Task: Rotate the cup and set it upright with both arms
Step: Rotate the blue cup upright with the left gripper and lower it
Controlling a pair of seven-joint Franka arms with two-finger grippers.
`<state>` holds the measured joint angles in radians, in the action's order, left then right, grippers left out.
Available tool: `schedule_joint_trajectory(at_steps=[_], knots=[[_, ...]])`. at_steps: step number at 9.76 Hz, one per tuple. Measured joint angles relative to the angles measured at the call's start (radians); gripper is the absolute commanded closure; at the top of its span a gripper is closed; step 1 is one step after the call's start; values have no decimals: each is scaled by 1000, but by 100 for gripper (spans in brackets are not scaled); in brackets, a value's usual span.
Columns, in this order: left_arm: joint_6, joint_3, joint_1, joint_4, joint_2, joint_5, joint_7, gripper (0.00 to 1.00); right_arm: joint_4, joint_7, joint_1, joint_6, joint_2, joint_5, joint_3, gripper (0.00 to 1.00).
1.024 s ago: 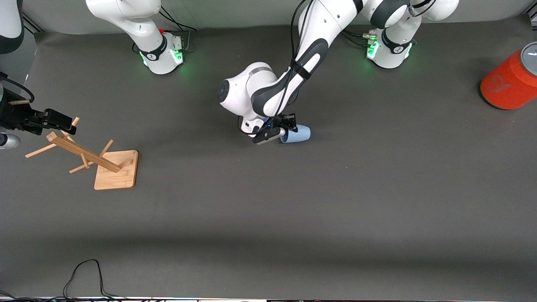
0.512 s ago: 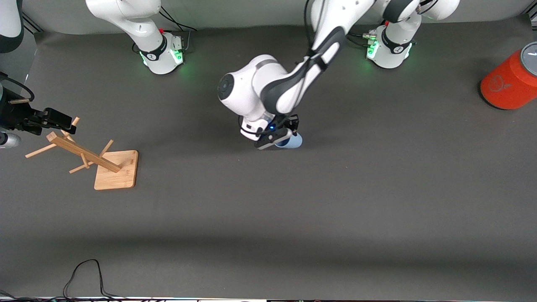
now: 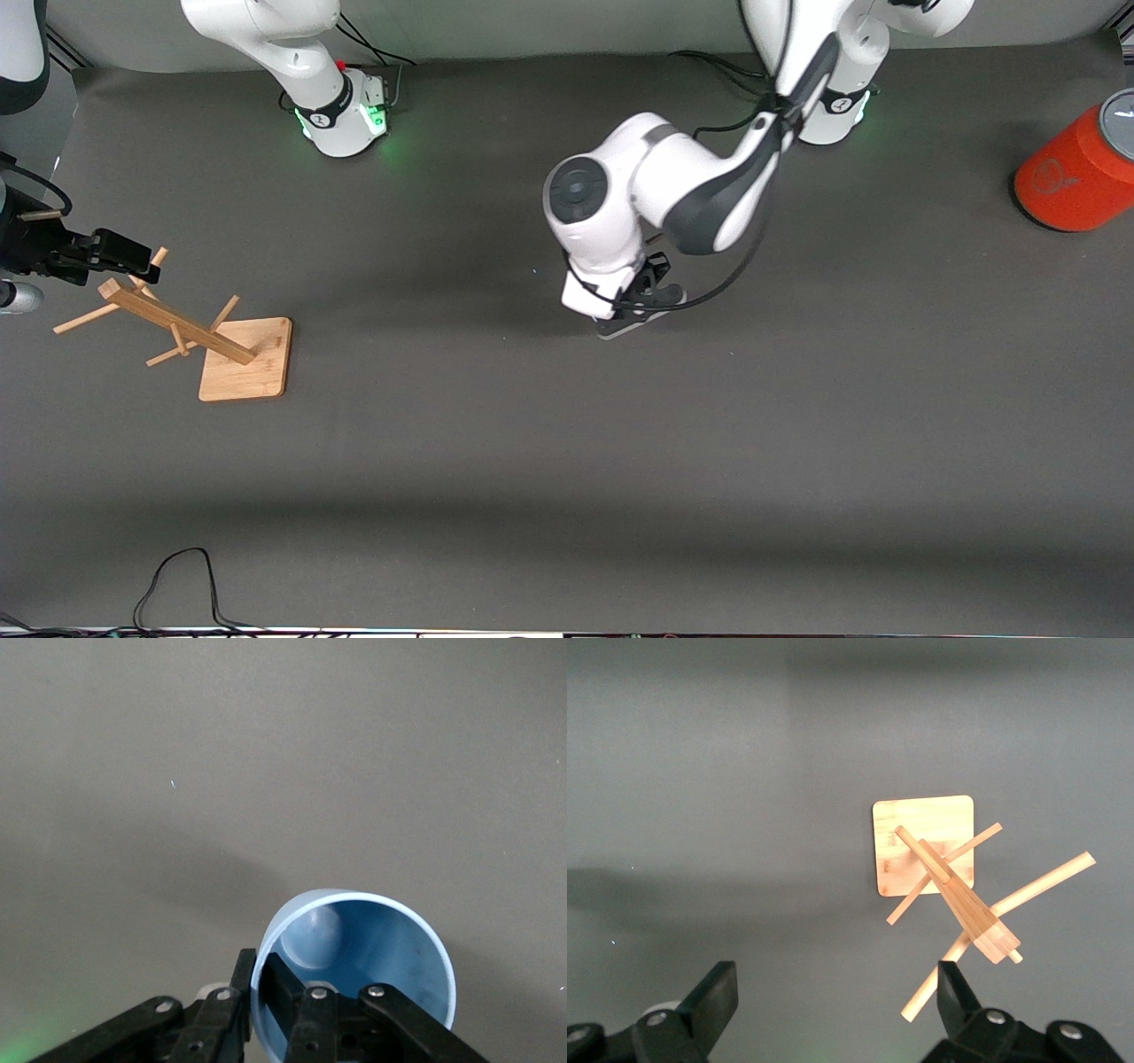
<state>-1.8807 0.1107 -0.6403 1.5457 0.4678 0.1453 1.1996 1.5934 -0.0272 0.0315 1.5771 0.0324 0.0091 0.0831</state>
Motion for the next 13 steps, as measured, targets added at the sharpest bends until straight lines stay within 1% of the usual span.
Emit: schedule_joint_trajectory(at_steps=[2, 3, 4, 5, 6, 8, 9, 12, 13], knots=[[-226, 0, 23, 266, -132, -11, 2, 100, 0, 0, 0, 2, 0, 0, 0, 0], [-322, 1, 23, 364, -166, -13, 4, 100, 0, 0, 0, 2, 0, 0, -1, 0], [-424, 5, 21, 447, -178, -15, 12, 100, 0, 0, 0, 2, 0, 0, -1, 0], [-515, 11, 16, 511, -179, -15, 24, 100, 0, 0, 0, 2, 0, 0, -1, 0], [-576, 14, 7, 553, -178, -15, 36, 100, 0, 0, 0, 2, 0, 0, -1, 0], [-665, 16, -6, 592, -178, -16, 41, 100, 0, 0, 0, 2, 0, 0, -1, 0], [-689, 16, -14, 601, -177, -16, 41, 100, 0, 0, 0, 2, 0, 0, -1, 0], [-694, 17, -37, 607, -160, -16, 41, 100, 0, 0, 0, 2, 0, 0, -5, 0], [-700, 17, -38, 607, -150, -15, 41, 86, 0, 0, 0, 2, 0, 0, -5, 0]])
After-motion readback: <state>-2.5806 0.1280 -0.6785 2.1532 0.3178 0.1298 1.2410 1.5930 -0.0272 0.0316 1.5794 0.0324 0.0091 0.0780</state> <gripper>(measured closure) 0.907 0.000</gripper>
